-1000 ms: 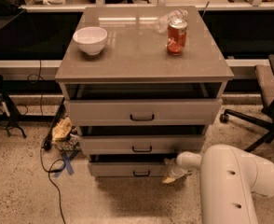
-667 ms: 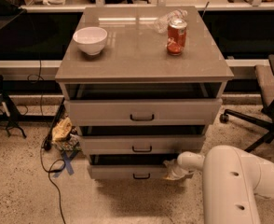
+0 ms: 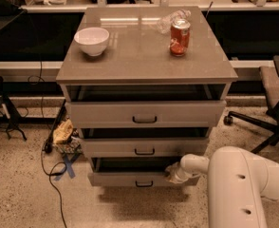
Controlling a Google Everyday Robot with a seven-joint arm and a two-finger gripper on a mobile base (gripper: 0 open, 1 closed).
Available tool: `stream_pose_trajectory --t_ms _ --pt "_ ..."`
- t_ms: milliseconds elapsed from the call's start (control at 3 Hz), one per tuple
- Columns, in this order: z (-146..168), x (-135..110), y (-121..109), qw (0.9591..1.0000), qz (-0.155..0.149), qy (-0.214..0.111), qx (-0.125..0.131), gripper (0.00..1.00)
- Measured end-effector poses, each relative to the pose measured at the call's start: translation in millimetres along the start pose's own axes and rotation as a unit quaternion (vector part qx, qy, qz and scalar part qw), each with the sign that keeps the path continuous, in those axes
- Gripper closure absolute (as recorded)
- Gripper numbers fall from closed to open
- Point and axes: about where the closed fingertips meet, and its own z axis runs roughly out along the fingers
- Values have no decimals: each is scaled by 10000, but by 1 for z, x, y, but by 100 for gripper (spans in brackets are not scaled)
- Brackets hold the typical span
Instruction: Open bottom drawer
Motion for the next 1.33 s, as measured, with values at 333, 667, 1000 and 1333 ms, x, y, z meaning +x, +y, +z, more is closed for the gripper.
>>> stream_pose_trajectory --t_ms 333,667,1000,1333 --pt "-2 -1 0 10000 0 0 0 81" --pt "-2 -1 0 10000 0 0 -1 58" --pt "0 -1 2 10000 0 -5 -19 34" --pt "1 -2 3 10000 -1 -8 -31 11"
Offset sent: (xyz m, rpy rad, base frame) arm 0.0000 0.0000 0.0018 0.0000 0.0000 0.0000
